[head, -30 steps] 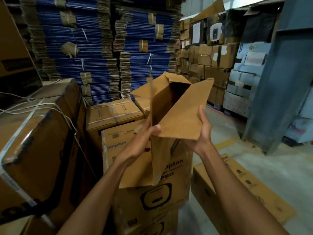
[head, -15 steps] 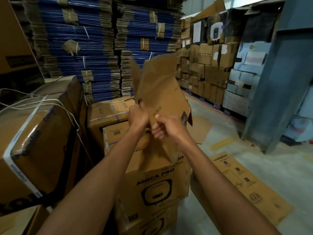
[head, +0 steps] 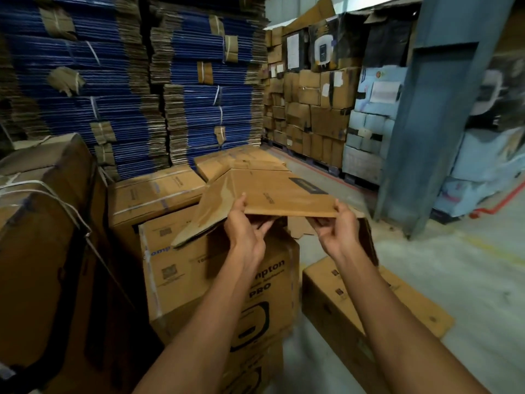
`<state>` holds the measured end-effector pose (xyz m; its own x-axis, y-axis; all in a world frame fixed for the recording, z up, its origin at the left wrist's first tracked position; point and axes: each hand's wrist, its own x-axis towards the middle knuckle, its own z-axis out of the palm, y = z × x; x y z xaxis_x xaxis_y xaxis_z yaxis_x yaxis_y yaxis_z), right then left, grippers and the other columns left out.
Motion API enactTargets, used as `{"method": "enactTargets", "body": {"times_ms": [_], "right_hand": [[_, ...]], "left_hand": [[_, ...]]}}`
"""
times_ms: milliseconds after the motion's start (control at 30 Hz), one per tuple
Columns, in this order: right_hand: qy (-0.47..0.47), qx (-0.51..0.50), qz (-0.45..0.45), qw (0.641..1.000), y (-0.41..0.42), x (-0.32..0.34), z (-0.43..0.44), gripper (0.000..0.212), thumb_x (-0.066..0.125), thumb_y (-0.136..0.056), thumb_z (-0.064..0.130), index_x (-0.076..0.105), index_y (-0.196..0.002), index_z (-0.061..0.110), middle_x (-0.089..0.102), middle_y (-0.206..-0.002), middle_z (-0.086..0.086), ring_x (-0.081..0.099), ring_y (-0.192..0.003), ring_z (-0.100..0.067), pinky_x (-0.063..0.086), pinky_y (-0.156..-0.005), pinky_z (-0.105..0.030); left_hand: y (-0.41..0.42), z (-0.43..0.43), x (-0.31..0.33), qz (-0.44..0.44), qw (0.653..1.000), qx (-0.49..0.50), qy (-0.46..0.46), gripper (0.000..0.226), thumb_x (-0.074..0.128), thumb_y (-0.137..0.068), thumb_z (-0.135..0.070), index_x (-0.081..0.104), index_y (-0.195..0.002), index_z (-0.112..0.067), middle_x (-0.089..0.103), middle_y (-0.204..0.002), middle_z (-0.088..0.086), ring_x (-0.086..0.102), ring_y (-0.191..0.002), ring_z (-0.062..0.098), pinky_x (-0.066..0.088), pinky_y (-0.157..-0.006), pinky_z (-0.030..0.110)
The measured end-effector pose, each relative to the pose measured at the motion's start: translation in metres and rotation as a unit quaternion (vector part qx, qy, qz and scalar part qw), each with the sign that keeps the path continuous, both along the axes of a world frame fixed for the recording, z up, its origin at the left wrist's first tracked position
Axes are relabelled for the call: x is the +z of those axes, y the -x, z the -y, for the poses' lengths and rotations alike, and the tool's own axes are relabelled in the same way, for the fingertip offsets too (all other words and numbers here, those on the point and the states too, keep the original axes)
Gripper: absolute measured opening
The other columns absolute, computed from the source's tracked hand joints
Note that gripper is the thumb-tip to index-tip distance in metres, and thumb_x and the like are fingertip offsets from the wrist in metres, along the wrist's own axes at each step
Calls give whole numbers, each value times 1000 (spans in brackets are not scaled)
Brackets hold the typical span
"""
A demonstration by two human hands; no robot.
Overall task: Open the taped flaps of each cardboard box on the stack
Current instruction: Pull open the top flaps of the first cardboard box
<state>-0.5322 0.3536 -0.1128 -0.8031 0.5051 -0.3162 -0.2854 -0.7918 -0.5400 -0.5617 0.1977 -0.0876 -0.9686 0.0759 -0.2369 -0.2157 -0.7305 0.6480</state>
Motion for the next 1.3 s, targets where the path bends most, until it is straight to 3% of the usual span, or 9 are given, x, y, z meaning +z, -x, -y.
{"method": "enactTargets", "body": {"times_ms": [67,167,300,467,600,733,900,1100,1300], "right_hand": [[-8,-6,7,1000,-3,-4,-7,28,51,-106,19,55,-131,7,66,-125,-21,65,-109,-35,57,-73,-49],[-36,-6,17,999,-7,-5,-19,27,52,-106,20,56,-129,6,67,-124,-20,68,-103,-32,57,-67,-45],[-85,-24,14,996,-15,0,-46,31,54,-105,21,55,-131,5,70,-117,-16,71,-101,-30,59,-68,-42],[-105,-40,7,994,-36,2,-108,23,56,-104,19,58,-123,7,71,-108,-12,71,-97,-28,61,-64,-39],[-73,-48,21,996,-59,-17,-184,19,58,-102,19,62,-119,10,73,-113,-14,72,-99,-28,63,-72,-43],[-77,-47,34,995,-73,-41,-269,22,58,-102,19,62,-121,10,75,-112,-14,75,-98,-28,63,-77,-45],[-90,-27,56,994,-79,-85,-354,24,59,-101,15,62,-124,8,76,-110,-12,75,-99,-26,62,-77,-46],[-111,3,119,987,-53,-150,-408,33,61,-100,14,60,-132,8,74,-117,-12,73,-104,-25,61,-77,-41],[-82,25,145,986,-26,-254,-442,39,64,-98,16,58,-136,7,73,-121,-13,72,-109,-26,53,-104,-46]], "left_hand": [[-2,-4,-3,-10,1000,-15,-2,22,60,-100,-28,61,-121,-22,67,-122,14,63,-112,35,59,-84,54],[-7,-12,-7,-15,1000,-14,4,8,53,-103,-18,58,-109,-15,66,-117,16,63,-109,34,53,-97,59],[-23,-32,-10,-10,1000,-27,2,11,49,-104,-10,56,-113,-9,64,-120,21,62,-110,37,53,-97,59],[-48,-76,-12,-39,996,-68,-32,15,52,-101,-14,58,-114,-7,66,-121,24,63,-114,40,60,-82,50],[-68,-141,-22,-47,995,-87,-26,13,46,-101,-7,58,-105,-5,67,-111,21,65,-108,38,61,-84,50],[-82,-219,-51,-22,994,-102,-19,14,46,-100,-5,59,-103,-8,66,-121,23,63,-117,36,63,-80,41],[-87,-297,-107,62,991,-103,-51,34,50,-99,-3,53,-131,-11,64,-132,18,64,-117,31,62,-80,41],[-73,-343,-180,146,984,-102,-20,36,53,-100,-4,52,-134,-14,66,-130,16,64,-118,31,56,-94,43],[-41,-366,-273,151,980,-128,-11,22,54,-100,-4,62,-119,-12,73,-110,13,67,-107,30,54,-93,38]]}}
